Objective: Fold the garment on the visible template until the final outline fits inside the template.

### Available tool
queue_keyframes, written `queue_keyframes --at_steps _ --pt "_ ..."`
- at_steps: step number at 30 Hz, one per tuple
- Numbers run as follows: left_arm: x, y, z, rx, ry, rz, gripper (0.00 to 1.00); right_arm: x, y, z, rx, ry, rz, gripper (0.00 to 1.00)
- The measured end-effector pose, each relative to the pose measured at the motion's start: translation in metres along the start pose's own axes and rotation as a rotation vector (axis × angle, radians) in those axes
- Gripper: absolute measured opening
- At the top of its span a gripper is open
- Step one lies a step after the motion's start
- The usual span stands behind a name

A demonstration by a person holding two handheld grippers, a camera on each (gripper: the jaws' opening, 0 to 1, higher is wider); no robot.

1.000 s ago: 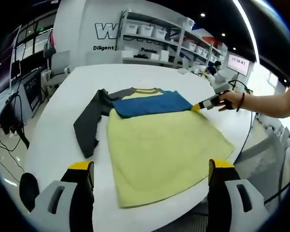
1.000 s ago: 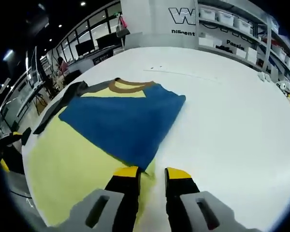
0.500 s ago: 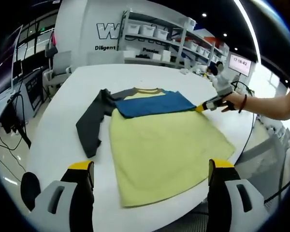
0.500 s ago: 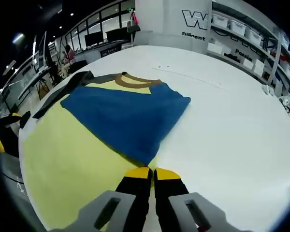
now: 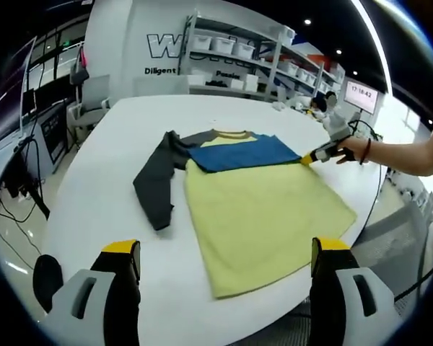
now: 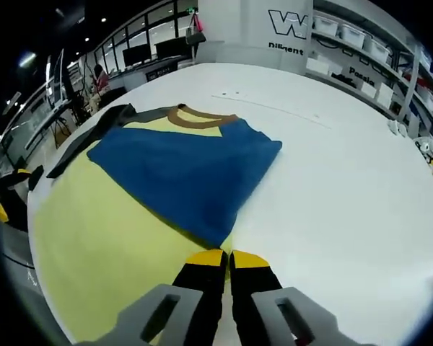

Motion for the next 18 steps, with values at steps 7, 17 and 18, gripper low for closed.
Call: queue_keyframes --at_steps 7,17,18 --pt "0.003 -0.003 0.000 0.000 -0.005 0.000 0.98 -0.006 0.008 0.022 -0.027 0.013 -0.029 0.00" --pt "0.006 -0.014 0.001 0.002 -0.010 -0.005 0.97 -0.009 0.018 0.045 -0.082 0.019 -0.062 0.00" --pt "0.007 -0.017 0.000 0.012 -0.011 0.000 0.96 -0.009 0.018 0.047 -0.089 0.006 -0.062 0.00"
Point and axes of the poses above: the point that each gripper's makers call its tool centre point, and the gripper's own axes: y roughly backward along the fingers, z roughly to its right, x roughly out of its top, the point moved 8 cm from there along y, roughly backward along the fingers, and after that the axes turned 8 degrees about z, right-handed, at the moved point
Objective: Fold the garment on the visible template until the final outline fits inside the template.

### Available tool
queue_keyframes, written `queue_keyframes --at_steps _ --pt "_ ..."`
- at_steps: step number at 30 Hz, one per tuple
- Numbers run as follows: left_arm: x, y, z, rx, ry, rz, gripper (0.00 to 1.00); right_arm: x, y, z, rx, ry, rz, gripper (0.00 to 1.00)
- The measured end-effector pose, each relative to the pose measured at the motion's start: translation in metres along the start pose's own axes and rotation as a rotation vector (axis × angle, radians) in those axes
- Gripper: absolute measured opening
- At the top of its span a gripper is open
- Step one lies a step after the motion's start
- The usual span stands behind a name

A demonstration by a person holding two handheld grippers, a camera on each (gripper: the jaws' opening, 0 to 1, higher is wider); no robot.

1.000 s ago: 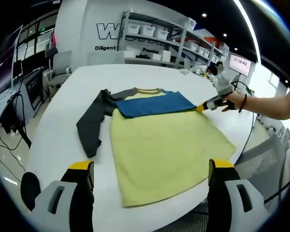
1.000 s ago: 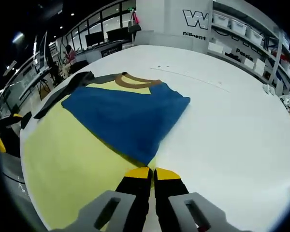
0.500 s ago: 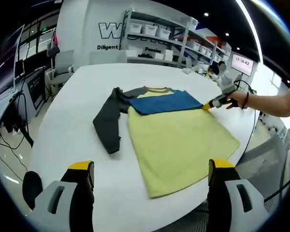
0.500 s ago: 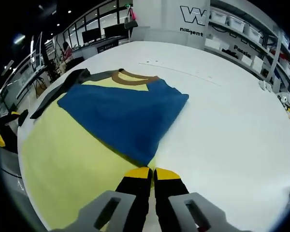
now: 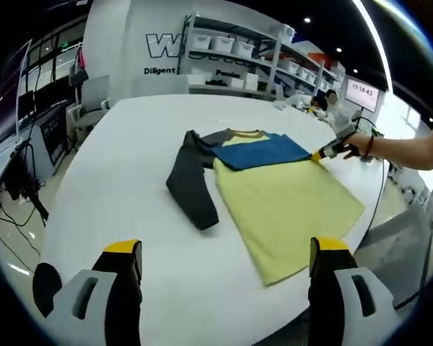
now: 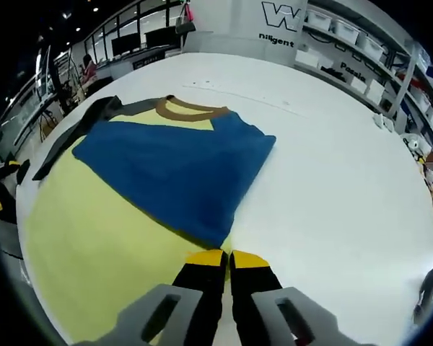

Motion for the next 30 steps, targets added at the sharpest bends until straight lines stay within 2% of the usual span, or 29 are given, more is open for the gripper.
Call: queue_keyframes --at_steps 10,13,17,23,29,30 --pt "0.013 -0.028 0.005 -0.007 -0.040 0.012 0.91 -0.001 0.000 0.021 -0.052 0.006 -0.015 0.00" --pt "0.015 -0.037 0.009 -0.013 -0.058 0.016 0.90 -0.001 0.001 0.025 -0.073 0.037 -0.026 0.00" --pt "0.017 -0.048 0.012 -0.002 -0.056 0.018 0.86 -0.002 0.001 0.026 -0.076 0.032 -0.025 0.00" --pt "0.013 -0.068 0.011 0.045 -0.081 0.003 0.76 -0.003 0.001 0.026 -0.077 0.023 -0.017 0.00" --pt "0.008 -0.077 0.014 0.047 -0.127 -0.018 0.64 -0.004 0.001 0.028 -0.078 0.012 -0.009 0.00" --pt "0.006 -0.078 0.014 0.049 -0.135 -0.028 0.59 -0.004 0.001 0.028 -0.078 0.010 -0.008 0.00"
Point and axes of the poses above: the point that each gripper's makers call its tool centre point, and the gripper's own axes: y roughly backward along the fingers, z roughly to its right, x roughly out of its top, the point moved 8 cm from there along y, roughly backward along the fingers, and after that the axes turned 8 degrees about z, right-handed, at the moved point
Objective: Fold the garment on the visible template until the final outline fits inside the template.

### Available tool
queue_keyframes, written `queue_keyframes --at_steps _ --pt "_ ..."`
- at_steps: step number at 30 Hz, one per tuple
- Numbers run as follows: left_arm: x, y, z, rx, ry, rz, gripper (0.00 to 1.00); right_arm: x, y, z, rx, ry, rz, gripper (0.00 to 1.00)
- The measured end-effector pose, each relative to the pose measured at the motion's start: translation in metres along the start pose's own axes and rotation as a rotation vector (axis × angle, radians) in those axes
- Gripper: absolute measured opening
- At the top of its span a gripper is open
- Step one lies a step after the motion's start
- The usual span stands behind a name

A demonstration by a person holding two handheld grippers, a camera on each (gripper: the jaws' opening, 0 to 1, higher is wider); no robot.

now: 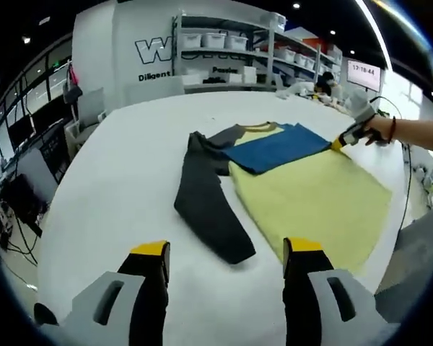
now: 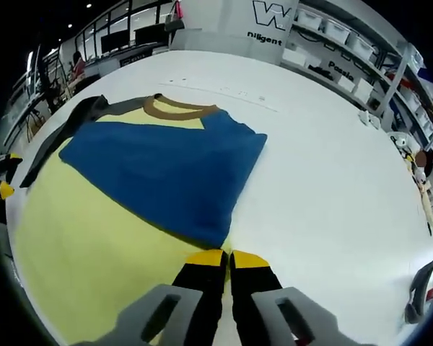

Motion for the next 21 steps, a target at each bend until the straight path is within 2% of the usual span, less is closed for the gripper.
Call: queue_keyframes --at_steps 4,11,16,21 --pt "-0.004 -0.007 0.002 0.025 -0.033 0.005 0.45 0.000 0.000 0.000 -0.001 -0.007 0.004 0.00" --pt "-0.011 -0.015 0.012 -0.018 -0.068 -0.042 0.41 0.000 -0.001 -0.001 -0.005 -0.005 0.002 0.00" --pt "-0.015 -0.020 0.008 0.018 -0.094 -0.064 0.21 0.000 -0.002 0.000 -0.008 -0.012 0.007 0.00" --pt "-0.013 -0.021 0.006 0.031 -0.085 -0.052 0.12 0.001 -0.003 0.000 -0.008 -0.013 0.006 0.00"
Point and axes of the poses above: the point that each gripper's makers call its tool centre point, and the gripper's own axes: y roughly backward along the fingers, z roughly to its right, x roughly out of its top, the point moved 8 cm from there along y, roughly backward along the fingers, and after that the axes turned 8 degrees about z, right-handed, at the moved point
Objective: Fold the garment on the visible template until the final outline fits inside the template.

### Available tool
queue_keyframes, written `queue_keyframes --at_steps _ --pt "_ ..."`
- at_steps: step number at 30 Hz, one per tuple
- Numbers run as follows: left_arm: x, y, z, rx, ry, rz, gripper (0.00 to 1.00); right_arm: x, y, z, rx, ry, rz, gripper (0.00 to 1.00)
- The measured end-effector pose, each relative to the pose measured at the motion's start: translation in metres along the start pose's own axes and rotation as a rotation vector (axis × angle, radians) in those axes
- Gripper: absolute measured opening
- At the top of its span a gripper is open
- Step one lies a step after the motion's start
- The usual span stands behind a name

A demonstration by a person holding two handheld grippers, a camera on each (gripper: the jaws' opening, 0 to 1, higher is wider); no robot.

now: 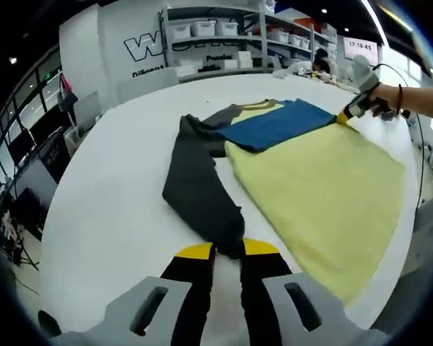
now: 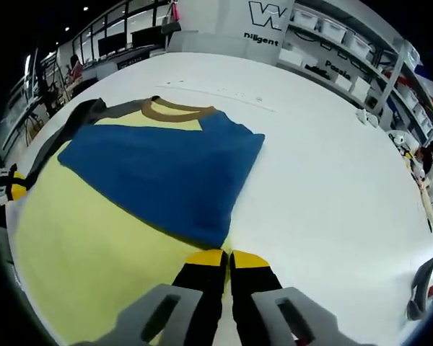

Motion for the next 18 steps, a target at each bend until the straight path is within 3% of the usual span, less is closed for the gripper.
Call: queue_keyframes --at_steps 7,11,14,18 --pt "0.008 0.009 -0.007 -0.005 0.010 0.029 0.06 0.000 0.000 0.000 0.001 -0.010 0.001 0.00" --pt "0.018 0.020 -0.021 -0.018 0.066 0.038 0.06 0.000 0.000 -0.001 0.001 -0.008 0.001 0.00" --pt "0.023 0.026 -0.035 -0.003 0.066 0.027 0.05 0.000 0.001 -0.001 -0.001 -0.004 0.004 0.00" --pt "0.032 0.035 -0.058 0.024 0.126 0.038 0.05 0.000 0.000 0.000 -0.004 -0.011 0.005 0.00"
Point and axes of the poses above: the point that each gripper's makers call its tool centre point, and the gripper's own axes: y roughly backward along the fingers, z roughly to its right, x roughly out of its top, the point moved 8 cm from there along y, roughly backward along the fingers, and after that the axes turned 8 degrees about z, right-handed, at the moved point
